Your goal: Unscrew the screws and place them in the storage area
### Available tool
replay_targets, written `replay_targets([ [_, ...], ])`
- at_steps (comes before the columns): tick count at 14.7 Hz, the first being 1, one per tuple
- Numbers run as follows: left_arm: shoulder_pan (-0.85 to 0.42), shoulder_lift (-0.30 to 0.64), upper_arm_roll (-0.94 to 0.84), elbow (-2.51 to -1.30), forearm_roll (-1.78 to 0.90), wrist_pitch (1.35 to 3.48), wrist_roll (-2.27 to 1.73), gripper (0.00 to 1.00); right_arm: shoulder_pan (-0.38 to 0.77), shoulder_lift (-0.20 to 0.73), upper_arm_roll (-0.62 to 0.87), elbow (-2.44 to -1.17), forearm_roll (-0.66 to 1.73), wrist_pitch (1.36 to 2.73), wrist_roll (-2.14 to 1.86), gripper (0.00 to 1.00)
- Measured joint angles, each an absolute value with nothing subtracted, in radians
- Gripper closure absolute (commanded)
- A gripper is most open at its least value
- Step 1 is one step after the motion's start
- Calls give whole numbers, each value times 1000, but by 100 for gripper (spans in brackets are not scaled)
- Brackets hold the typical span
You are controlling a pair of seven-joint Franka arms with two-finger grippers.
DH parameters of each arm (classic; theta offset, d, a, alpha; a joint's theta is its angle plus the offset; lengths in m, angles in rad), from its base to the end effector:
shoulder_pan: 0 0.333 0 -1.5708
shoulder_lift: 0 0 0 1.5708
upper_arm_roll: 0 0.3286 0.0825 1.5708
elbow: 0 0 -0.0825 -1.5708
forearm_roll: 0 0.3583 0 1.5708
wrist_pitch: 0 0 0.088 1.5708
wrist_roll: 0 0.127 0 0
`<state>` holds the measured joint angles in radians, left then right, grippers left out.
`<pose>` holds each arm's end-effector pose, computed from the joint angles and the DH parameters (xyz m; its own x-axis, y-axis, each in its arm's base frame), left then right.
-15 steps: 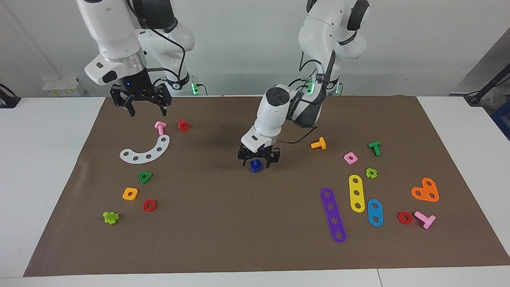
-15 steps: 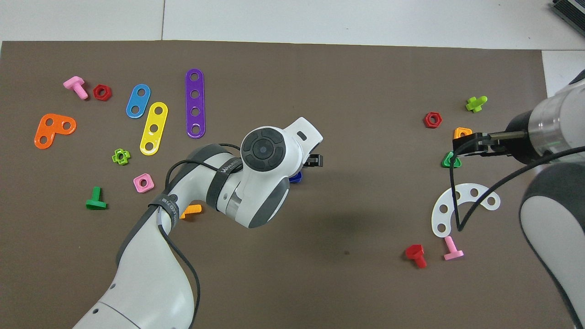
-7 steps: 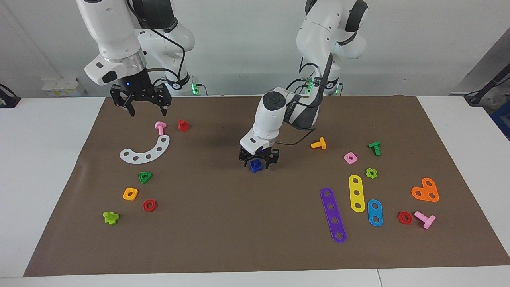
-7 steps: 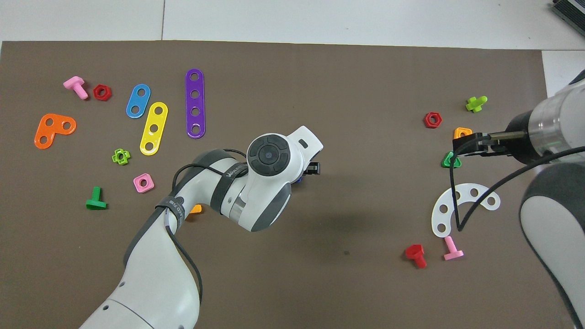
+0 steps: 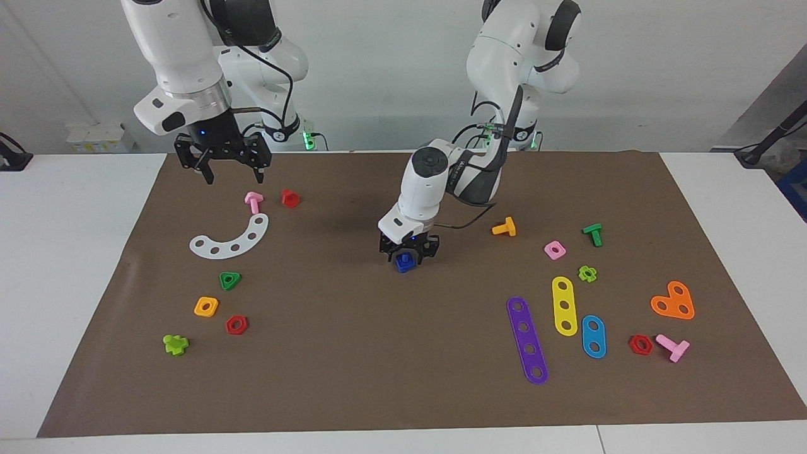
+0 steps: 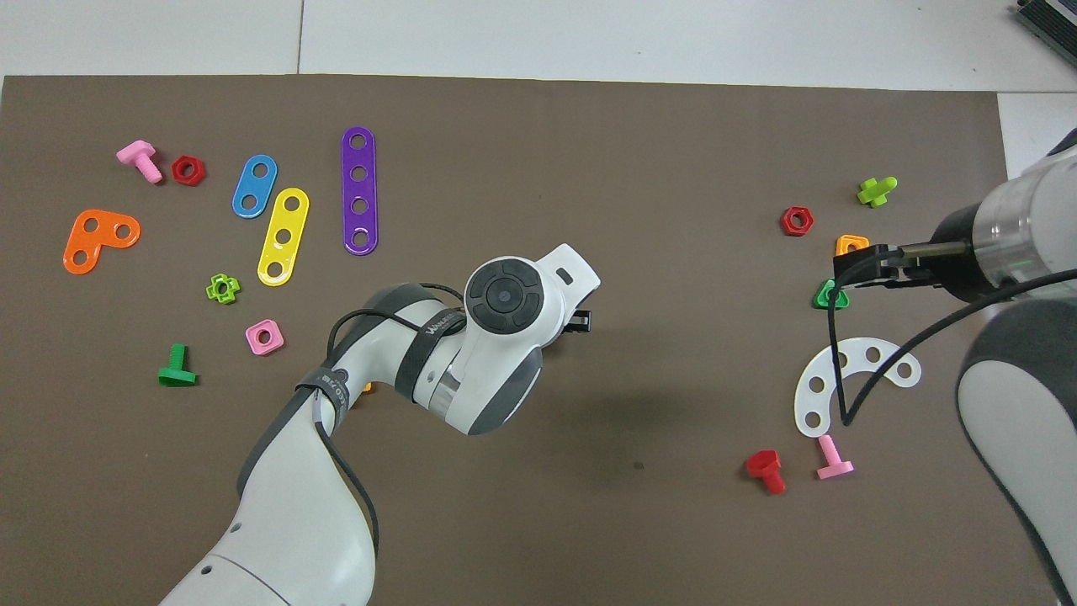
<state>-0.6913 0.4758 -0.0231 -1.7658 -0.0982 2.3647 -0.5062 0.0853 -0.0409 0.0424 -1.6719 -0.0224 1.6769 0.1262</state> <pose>0.4970 -0.4325 0.3142 0.9890 -0.1343 0.0621 -0.1416 -0.9808 0.1343 0.5214 0.0648 0.6027 0.9988 0.0038 0.0485 0.0029 -0.9998 0.0181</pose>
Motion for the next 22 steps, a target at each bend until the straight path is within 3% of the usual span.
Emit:
replay_targets([
  [4,-691,475,-21,-1765,-98,2362,-506,46,85,-41,42,-1672,-22,1677,126,0],
  [9,-691,472,-15,-1758,-97,2340,-506,88,84,-41,41,-1672,-22,1677,126,0],
  [11,-691,472,-15,-1757,-97,2334,-506,100,84,-41,40,-1672,-22,1677,127,0],
  [22,-691,479,-11,-1637,-97,2193,-512,100,84,-42,40,-1673,-22,1676,127,1],
])
